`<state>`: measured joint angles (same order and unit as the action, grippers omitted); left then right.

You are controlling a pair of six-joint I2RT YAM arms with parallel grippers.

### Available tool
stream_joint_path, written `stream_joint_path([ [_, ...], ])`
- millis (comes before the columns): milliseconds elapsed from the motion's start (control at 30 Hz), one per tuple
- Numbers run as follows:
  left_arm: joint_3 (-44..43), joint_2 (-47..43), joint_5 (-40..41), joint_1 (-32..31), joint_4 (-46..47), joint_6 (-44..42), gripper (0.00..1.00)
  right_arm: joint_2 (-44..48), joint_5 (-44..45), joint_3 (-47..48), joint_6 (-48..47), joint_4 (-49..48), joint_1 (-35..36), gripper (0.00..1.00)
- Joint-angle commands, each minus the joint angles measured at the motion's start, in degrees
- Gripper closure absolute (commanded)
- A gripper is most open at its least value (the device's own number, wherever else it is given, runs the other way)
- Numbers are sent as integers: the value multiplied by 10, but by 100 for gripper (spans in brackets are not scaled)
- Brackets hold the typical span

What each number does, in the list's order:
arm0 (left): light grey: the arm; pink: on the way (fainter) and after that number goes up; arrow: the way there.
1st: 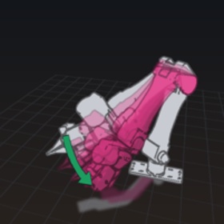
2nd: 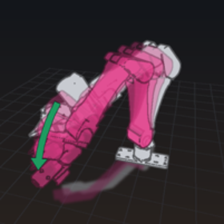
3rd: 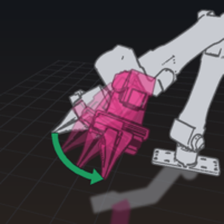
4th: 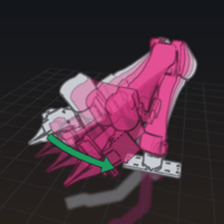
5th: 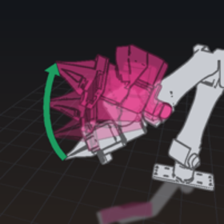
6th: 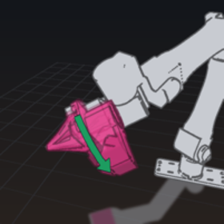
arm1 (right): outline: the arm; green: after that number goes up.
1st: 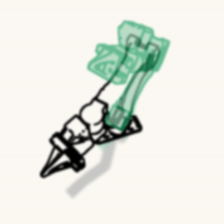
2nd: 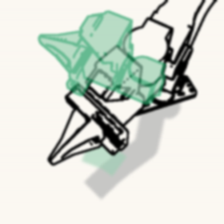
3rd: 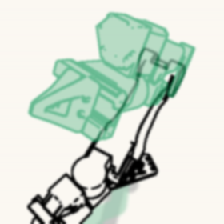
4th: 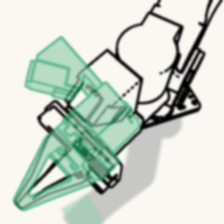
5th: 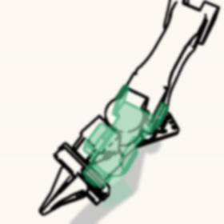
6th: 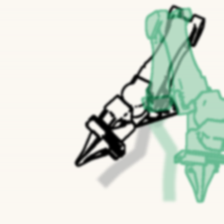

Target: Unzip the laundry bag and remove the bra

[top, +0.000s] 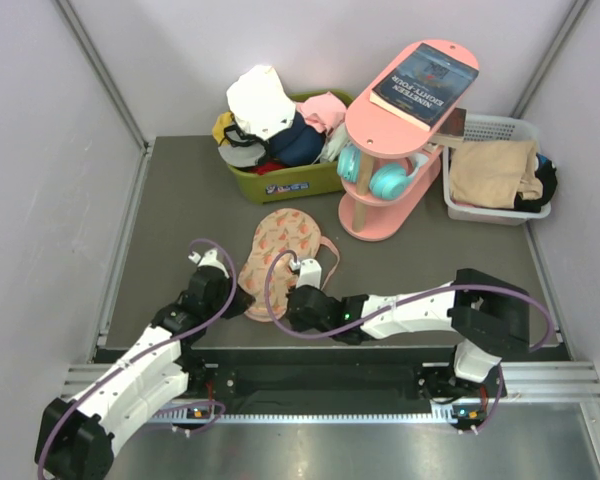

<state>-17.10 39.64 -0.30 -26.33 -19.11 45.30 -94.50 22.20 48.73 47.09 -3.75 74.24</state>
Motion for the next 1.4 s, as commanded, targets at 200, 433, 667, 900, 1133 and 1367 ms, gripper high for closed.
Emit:
stream_joint_path([
  [200,-33,100,-16,3,78,-44,100,56,43,-8,-3,36,-10,100],
  [433,-89,186,-31,2,110,-80,100,76,36,-28,9,45,-1,100],
  [667,-119,148,38,3,39,-107,73,9,-18,34,-8,-15,6,100],
  [900,-80,28,35,0,-55,-53,17,-57,-59,103,-31,-49,8,100],
  [1133,-57,-28,11,-2,-103,31,10,-81,-59,144,-50,-48,7,100],
  [1367,-66,3,6,-3,-132,52,7,-86,-44,153,-52,-40,1,100],
])
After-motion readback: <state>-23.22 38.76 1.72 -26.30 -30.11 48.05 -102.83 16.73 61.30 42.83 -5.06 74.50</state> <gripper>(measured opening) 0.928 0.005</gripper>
